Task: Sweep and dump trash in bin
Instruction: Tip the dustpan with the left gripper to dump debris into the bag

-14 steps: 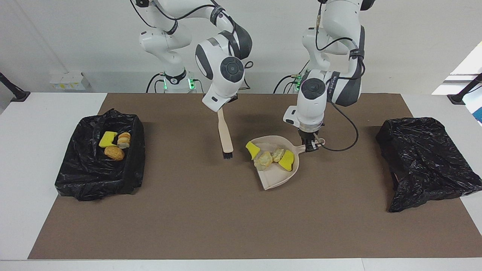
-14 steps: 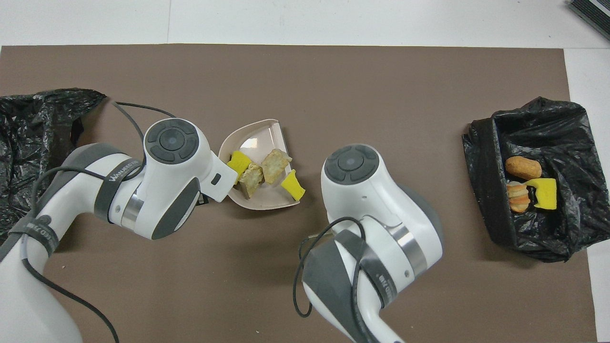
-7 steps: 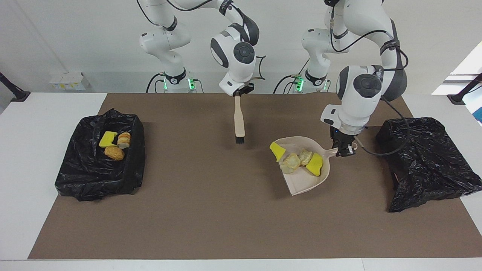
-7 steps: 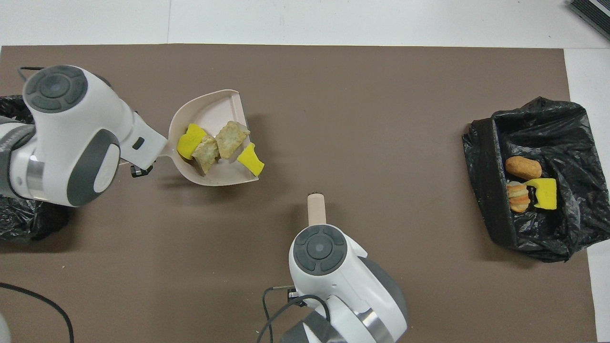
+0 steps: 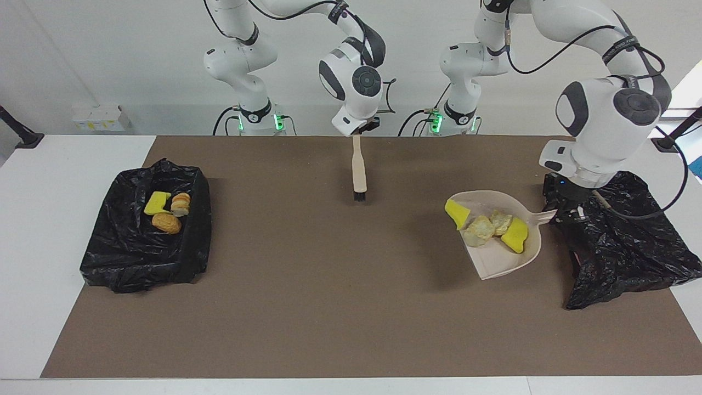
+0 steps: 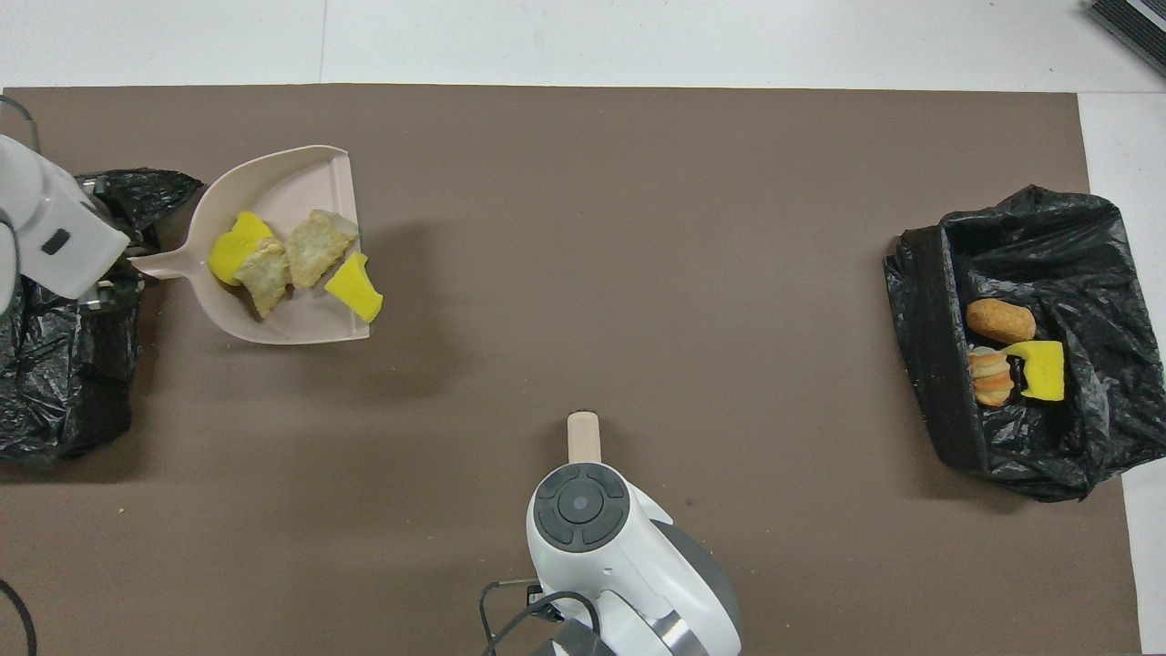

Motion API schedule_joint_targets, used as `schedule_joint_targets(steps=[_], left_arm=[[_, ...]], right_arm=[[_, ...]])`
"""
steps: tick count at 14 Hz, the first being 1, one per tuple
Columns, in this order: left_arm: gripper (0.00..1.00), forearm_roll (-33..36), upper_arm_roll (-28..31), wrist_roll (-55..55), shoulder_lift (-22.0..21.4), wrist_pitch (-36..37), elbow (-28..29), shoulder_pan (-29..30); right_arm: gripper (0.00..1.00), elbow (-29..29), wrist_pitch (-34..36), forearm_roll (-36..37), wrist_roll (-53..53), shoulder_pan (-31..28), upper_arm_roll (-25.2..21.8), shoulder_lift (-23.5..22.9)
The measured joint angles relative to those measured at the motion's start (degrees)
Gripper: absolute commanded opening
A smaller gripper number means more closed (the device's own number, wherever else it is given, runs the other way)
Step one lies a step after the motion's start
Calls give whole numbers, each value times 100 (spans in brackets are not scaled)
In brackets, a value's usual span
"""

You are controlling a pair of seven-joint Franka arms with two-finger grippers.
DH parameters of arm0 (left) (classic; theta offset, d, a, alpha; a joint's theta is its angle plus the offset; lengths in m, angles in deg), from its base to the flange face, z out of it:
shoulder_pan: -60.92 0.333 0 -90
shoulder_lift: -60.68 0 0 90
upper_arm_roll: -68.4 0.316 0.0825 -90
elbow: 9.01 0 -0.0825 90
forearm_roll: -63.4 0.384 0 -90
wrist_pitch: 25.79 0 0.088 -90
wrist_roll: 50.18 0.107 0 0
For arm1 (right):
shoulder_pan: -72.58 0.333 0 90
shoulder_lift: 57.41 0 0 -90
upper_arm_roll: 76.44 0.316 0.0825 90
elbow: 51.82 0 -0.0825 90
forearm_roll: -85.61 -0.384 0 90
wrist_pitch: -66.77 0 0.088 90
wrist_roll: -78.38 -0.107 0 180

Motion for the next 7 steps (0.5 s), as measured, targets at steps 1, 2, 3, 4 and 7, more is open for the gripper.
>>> schedule_joint_targets(steps=[1,2,3,4,7], left_arm=[[0,-4,5,327,1,3,-14,214],[0,-5,9,700,3,4,-26,456],[0,-7,12,1048,5,4,-40,688],[0,-7,16,1420,5,4,-50,921],[0,-4,30,2388,6,-4,-83,1624]], right_arm=[[0,-85,-133,-1,0,55,2,-8],[0,-165,-225,-1,0,101,4,-16],[2,-231,-237,-1,0,109,4,-18],[3,-288,-237,-1,0,103,-1,-18],[12,-366,-247,-1,8,90,-9,-17]])
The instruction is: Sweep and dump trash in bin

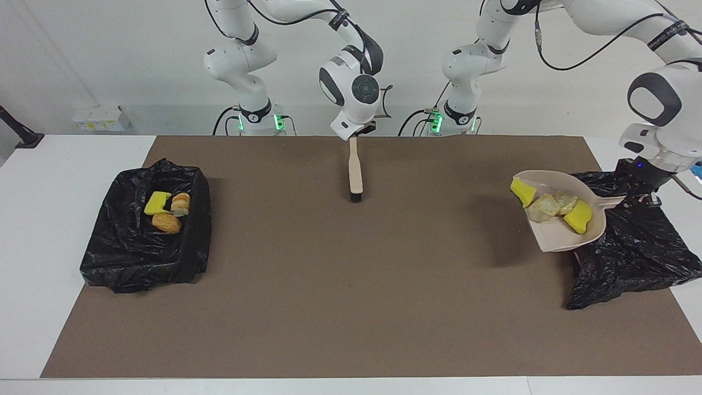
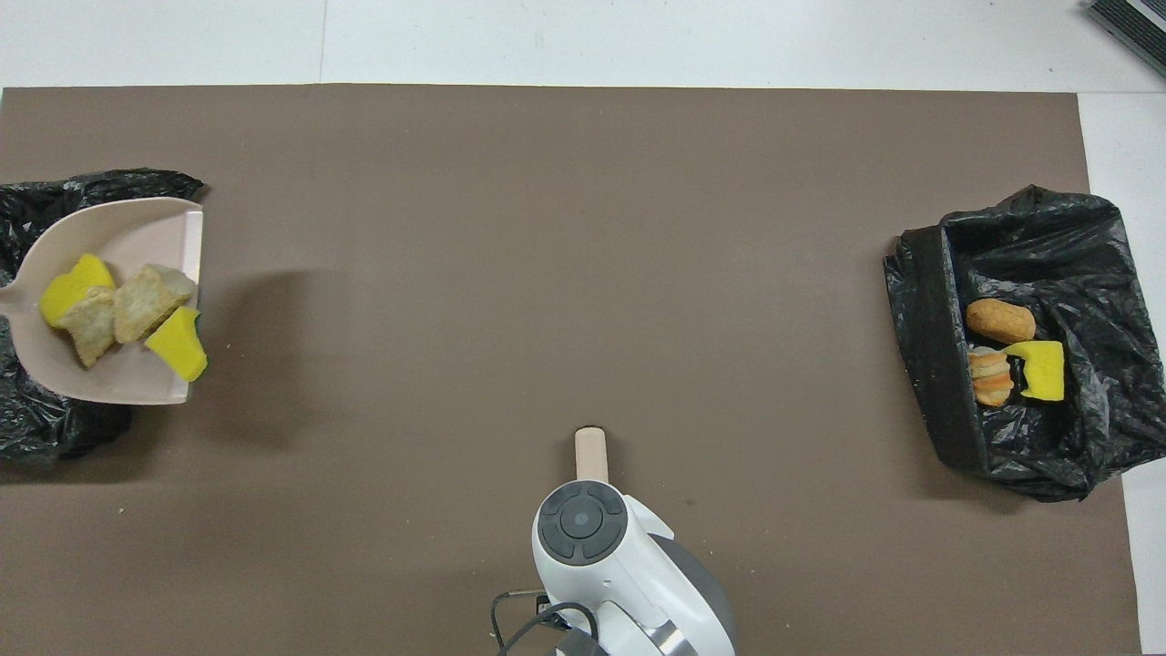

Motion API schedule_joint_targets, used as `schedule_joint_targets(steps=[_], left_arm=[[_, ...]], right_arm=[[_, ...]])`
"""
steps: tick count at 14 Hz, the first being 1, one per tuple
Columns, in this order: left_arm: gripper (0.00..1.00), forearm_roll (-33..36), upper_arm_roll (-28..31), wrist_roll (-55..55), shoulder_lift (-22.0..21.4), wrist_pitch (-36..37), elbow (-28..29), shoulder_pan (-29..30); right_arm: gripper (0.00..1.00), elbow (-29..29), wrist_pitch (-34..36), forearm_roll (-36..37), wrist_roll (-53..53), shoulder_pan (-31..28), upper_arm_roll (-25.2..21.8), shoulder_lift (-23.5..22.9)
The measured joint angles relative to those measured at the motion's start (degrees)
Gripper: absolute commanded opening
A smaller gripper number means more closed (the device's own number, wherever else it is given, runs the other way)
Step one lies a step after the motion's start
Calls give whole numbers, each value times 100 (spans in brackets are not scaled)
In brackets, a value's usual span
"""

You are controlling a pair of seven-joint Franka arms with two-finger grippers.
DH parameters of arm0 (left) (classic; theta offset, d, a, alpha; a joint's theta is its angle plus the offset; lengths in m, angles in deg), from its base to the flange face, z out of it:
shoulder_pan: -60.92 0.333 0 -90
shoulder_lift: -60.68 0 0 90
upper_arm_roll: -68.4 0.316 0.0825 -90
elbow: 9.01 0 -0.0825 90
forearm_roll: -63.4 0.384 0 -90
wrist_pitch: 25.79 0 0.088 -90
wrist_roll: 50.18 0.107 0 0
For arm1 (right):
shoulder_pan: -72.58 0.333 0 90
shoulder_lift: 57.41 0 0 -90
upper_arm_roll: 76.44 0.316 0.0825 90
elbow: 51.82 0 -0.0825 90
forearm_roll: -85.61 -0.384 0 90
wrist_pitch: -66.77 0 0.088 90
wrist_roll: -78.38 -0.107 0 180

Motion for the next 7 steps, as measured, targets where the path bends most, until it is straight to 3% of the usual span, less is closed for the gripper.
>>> schedule_joint_targets(steps=[2,3,7], left_arm=[[0,-1,4,780,11,-85,-93,495],[0,0,6,1151,34,-121,-191,700],[0,401,6,1614,181,-535,-522,1003]], right_arm=[[27,-28,-13,0,139,-17,-6,1],[51,-46,-16,0,216,-53,-14,2],[74,-70,-17,-1,298,-209,-21,4]])
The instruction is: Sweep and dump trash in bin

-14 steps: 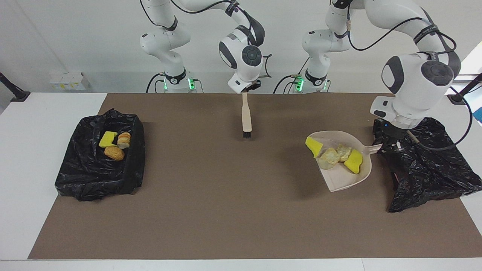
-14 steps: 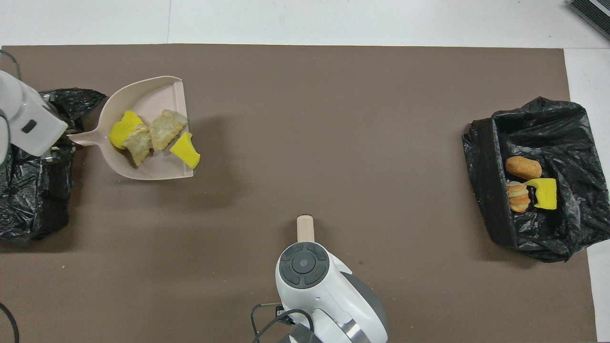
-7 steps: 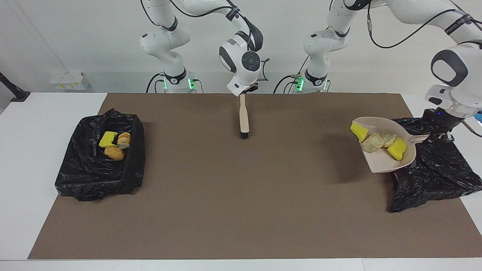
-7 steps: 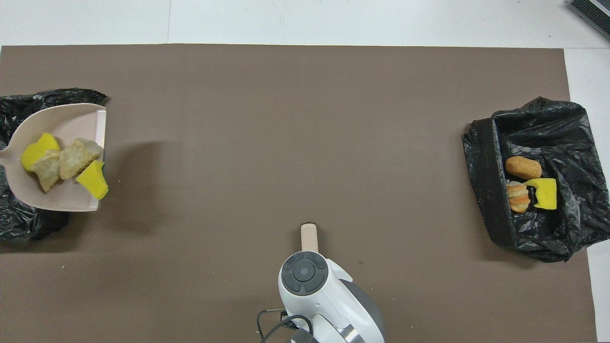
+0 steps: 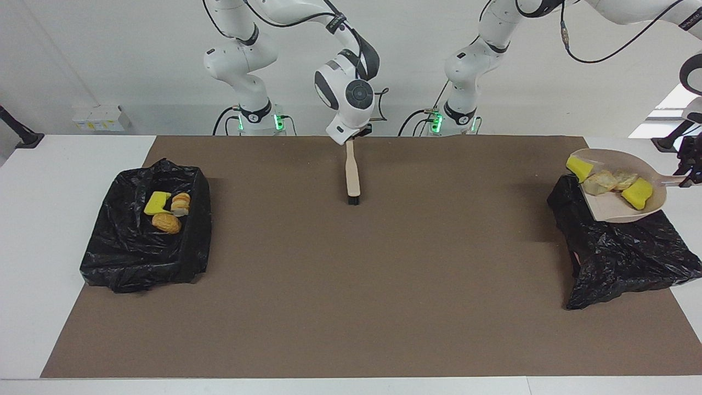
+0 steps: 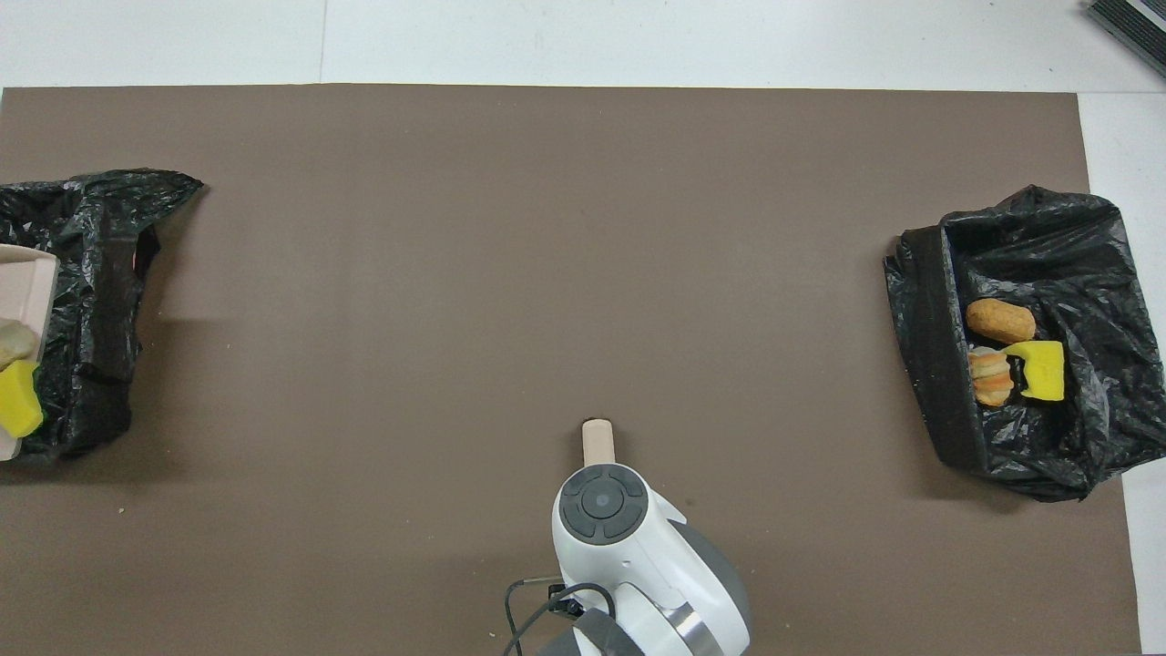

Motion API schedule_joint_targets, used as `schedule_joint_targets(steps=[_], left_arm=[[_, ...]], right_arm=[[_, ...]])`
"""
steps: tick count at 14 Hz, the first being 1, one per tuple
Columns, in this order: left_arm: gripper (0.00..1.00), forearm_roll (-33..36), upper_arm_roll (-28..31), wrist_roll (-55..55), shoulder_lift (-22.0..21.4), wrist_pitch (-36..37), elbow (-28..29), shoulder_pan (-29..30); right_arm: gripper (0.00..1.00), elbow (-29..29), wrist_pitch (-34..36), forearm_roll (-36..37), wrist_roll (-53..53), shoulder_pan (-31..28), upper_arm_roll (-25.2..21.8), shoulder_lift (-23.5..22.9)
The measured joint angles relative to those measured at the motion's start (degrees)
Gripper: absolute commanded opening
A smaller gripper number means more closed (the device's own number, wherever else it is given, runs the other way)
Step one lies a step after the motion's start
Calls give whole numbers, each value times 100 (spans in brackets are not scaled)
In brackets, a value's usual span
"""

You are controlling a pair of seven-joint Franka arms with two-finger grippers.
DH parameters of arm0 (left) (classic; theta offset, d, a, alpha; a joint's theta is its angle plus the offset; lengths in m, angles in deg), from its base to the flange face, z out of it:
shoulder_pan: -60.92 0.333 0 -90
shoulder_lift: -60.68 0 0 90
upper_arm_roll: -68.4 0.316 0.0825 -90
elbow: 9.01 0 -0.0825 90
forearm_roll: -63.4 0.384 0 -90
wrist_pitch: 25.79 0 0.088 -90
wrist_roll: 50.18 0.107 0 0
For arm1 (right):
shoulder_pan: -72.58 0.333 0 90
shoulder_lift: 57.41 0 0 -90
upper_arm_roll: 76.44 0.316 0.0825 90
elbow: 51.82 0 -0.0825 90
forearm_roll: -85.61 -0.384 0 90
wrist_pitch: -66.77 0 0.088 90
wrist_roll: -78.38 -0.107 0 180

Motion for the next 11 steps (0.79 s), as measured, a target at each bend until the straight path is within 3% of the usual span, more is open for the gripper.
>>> schedule_joint_targets(steps=[1,4,11], left_arm=[[0,160,-3,-21,29,-183,-32,0],[0,978,-9,-402,112,-561,-40,-6],[0,3227,-71,-2111,144,-704,-35,-270]], right_arm=[[84,0,-11,-2,0,-51,-2,0],[100,103,-71,-3,30,-483,-13,2],[100,1005,33,8,524,-1981,-77,63]])
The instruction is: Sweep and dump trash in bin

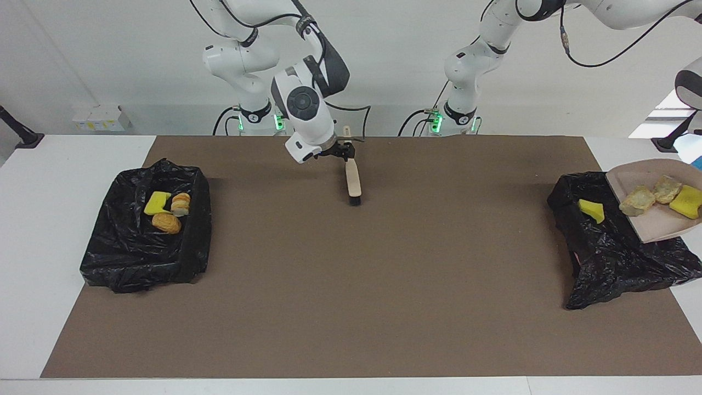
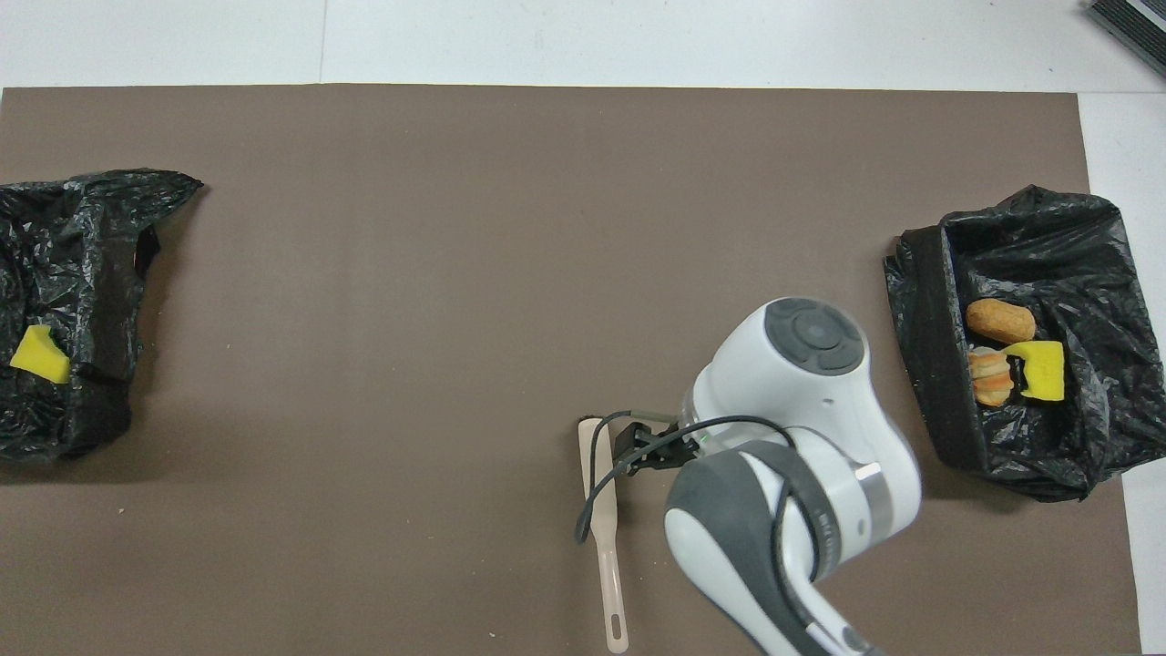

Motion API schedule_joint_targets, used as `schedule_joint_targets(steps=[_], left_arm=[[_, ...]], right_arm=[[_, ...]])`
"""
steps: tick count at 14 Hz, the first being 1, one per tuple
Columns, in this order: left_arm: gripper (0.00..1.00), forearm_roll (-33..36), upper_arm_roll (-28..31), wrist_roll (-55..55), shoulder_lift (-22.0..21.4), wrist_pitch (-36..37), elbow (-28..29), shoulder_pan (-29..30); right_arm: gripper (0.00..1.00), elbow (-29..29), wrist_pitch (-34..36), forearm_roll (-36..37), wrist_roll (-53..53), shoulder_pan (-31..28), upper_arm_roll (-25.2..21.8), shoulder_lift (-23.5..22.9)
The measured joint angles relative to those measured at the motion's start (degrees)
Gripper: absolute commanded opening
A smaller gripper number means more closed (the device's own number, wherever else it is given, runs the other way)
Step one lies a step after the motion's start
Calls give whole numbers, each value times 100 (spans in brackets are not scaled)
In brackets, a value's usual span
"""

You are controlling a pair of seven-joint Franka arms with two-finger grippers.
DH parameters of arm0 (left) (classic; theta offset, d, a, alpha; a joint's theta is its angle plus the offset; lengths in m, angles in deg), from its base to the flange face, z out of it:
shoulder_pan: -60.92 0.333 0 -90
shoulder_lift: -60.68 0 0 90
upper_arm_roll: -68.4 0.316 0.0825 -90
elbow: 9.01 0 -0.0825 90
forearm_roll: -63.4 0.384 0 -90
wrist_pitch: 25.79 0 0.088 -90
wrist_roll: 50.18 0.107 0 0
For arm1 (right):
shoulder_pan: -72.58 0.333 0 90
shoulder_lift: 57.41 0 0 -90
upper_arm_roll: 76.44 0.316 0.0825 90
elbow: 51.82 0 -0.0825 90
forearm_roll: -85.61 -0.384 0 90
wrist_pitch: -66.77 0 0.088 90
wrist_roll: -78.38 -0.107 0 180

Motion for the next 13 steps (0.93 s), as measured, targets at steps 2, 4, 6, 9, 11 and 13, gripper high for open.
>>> schedule_joint_targets(steps=[2,4,6,9,11,13], left_arm=[[0,599,-5,-464,-10,5,66,-170],[0,1208,-8,-1013,-99,19,277,-365],[0,1783,-11,-1516,-292,30,624,-501],[0,2347,-3,-1775,-568,45,951,-527],[0,2512,0,-1783,-708,56,976,-527],[0,2544,-5,-1783,-836,64,979,-531]], right_arm=[[100,338,20,144,333,-445,-20,11],[100,710,108,532,499,-786,-36,19],[100,1100,248,992,518,-967,-43,31],[100,1738,651,1544,519,-1172,-51,50],[100,2213,989,1834,519,-1207,-56,60],[100,2611,1371,1933,519,-1209,-74,72]])
